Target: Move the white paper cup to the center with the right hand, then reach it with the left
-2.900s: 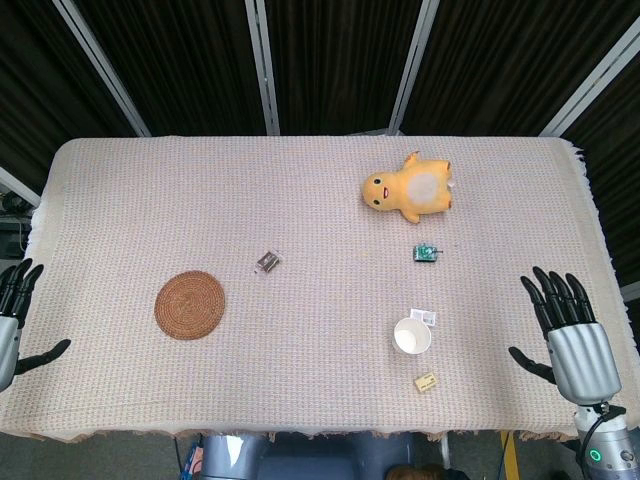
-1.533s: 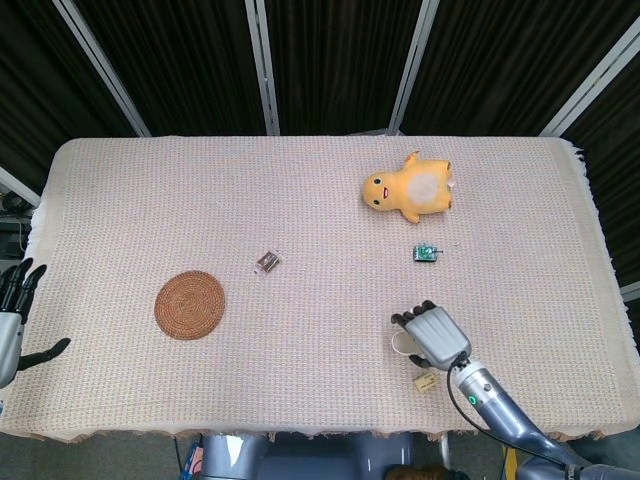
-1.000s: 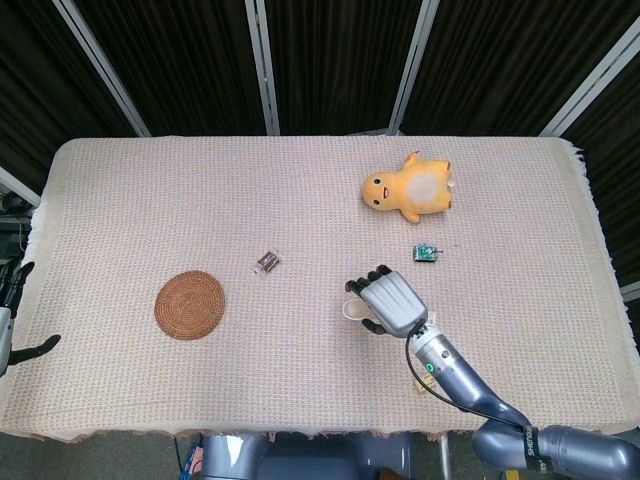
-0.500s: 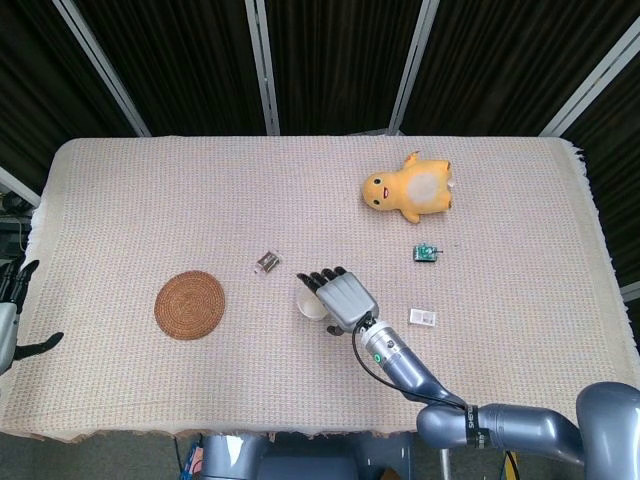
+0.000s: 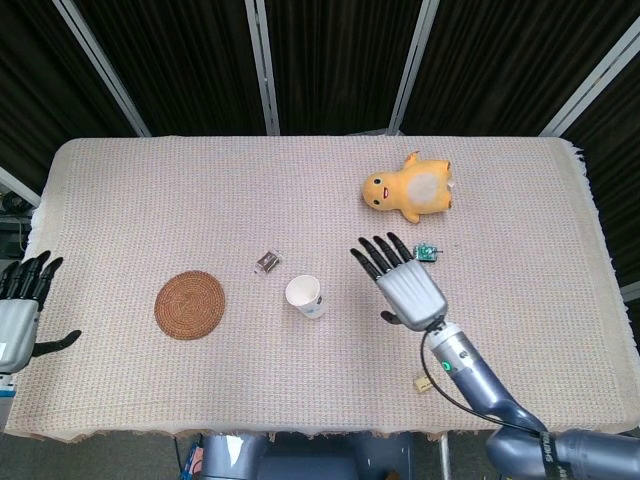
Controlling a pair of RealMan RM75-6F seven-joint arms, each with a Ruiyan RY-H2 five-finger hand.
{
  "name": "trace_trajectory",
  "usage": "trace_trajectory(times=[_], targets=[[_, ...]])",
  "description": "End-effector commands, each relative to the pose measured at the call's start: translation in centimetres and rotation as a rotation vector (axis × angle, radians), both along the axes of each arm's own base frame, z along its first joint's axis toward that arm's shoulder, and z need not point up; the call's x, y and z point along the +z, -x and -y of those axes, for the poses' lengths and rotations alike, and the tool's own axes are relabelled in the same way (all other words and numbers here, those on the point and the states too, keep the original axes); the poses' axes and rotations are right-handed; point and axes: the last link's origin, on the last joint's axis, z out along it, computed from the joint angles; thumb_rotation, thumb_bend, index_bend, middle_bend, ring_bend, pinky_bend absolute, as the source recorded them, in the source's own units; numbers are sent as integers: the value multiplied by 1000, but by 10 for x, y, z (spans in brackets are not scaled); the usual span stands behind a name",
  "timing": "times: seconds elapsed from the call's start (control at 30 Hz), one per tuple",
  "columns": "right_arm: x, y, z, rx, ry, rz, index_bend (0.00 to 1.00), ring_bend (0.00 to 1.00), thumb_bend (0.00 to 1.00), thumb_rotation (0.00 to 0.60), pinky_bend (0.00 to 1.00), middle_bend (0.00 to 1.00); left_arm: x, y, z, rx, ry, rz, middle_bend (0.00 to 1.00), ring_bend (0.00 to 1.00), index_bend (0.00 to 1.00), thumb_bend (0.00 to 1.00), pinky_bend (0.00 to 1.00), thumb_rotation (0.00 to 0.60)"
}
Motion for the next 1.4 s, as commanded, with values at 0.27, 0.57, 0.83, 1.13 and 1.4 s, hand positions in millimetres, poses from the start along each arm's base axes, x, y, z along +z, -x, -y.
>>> trace_trajectory(times=[0.27, 0.57, 0.83, 1.13, 1.4], targets=[[64, 118, -61, -76, 160, 116, 0, 0, 0, 600, 0, 0, -52, -75, -39, -228, 167, -25, 0, 0, 0, 0, 0, 600], [71, 139, -74, -129, 217, 83, 0, 0, 0, 600, 0, 0, -96, -151, -56, -442, 271, -173, 0, 0, 0, 0, 0, 600], [79, 142, -69, -155, 232, 109, 0, 0, 0, 600, 0, 0, -152, -207, -72, -576, 350, -277, 0, 0, 23, 0, 16, 600], [85, 147, -65, -194, 251, 107, 0, 0, 0, 600, 0, 0, -212, -237, -95, -621, 410, -330, 0, 0, 60, 0, 62, 600], [87, 149, -62, -214, 260, 101, 0, 0, 0, 600, 0, 0, -230, -241, -105, -603, 426, -328, 27, 35, 85, 0, 179, 600]])
